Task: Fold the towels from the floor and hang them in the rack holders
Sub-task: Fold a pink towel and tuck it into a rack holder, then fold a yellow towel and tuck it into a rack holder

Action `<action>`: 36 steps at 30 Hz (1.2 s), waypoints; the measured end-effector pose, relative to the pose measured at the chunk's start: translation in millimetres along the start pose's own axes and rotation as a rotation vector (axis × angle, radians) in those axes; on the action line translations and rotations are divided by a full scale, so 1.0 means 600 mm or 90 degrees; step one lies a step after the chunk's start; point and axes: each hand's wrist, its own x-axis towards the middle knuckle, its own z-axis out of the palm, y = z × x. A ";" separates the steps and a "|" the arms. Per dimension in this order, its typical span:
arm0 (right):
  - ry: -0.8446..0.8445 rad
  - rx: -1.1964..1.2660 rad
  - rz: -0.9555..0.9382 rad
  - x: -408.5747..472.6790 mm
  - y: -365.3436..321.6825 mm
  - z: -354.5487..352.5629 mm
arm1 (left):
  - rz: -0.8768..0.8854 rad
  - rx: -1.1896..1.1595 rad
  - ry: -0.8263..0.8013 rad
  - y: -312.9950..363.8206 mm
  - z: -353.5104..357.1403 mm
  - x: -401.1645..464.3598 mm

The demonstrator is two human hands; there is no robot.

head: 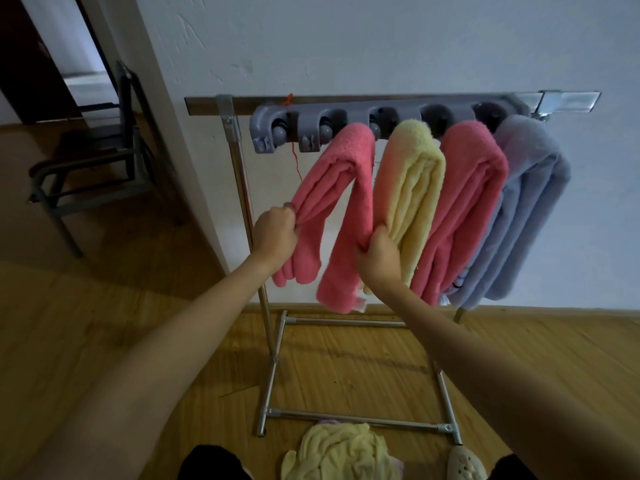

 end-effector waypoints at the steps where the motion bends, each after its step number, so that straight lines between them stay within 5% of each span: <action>1: 0.017 -0.031 -0.016 -0.001 0.005 -0.002 | 0.002 0.000 -0.001 0.002 0.003 -0.002; 7: 0.003 -0.101 -0.059 0.000 0.029 -0.012 | 0.000 -0.017 -0.028 0.031 0.025 -0.028; 10: -0.060 -0.081 -0.095 0.001 0.039 -0.014 | -0.025 -0.141 -0.051 0.050 0.047 -0.048; 16: -0.112 -0.069 -0.103 -0.018 0.079 -0.018 | -0.151 -0.411 -0.266 0.054 0.105 -0.106; 22: -0.208 -0.075 -0.066 -0.099 0.191 0.018 | -0.201 -0.328 -0.394 -0.001 0.199 -0.235; 30: -0.481 -0.204 0.066 -0.256 0.380 0.144 | -0.290 -0.153 -0.639 -0.063 0.324 -0.461; 36: -0.682 -0.265 0.141 -0.377 0.504 0.244 | -0.344 -0.210 -0.724 -0.070 0.406 -0.620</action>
